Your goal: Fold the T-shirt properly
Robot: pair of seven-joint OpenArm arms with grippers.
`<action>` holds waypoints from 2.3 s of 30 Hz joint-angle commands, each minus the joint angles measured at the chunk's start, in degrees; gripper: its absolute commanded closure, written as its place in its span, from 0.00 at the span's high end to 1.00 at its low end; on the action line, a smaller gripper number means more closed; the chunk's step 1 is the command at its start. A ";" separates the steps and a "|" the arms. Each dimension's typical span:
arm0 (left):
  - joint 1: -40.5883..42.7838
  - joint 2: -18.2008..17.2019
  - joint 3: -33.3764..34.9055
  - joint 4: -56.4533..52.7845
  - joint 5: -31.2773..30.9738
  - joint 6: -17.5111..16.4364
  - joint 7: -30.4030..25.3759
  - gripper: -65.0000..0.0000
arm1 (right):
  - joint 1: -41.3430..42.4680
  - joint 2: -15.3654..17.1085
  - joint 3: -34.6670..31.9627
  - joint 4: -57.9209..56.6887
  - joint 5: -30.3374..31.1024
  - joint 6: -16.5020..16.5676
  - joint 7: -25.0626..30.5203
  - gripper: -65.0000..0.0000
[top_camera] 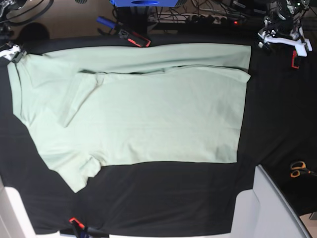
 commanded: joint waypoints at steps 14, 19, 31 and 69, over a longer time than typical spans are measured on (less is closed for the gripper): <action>-7.62 -0.97 6.39 -8.88 -0.15 0.31 -0.28 0.00 | -0.93 1.20 -0.09 1.51 0.76 0.14 0.97 0.00; -10.52 -1.23 9.55 -11.96 -0.15 0.31 -0.28 0.00 | -0.93 1.20 -0.09 1.51 0.76 0.14 0.97 0.00; -14.83 -0.88 13.16 -16.00 -0.15 0.40 -0.28 0.00 | -0.75 1.29 -0.09 1.51 0.76 0.14 1.06 0.00; -21.42 -2.20 10.35 -21.63 -0.15 0.58 -2.74 0.00 | -0.31 3.22 -5.02 1.42 0.49 0.14 0.62 0.00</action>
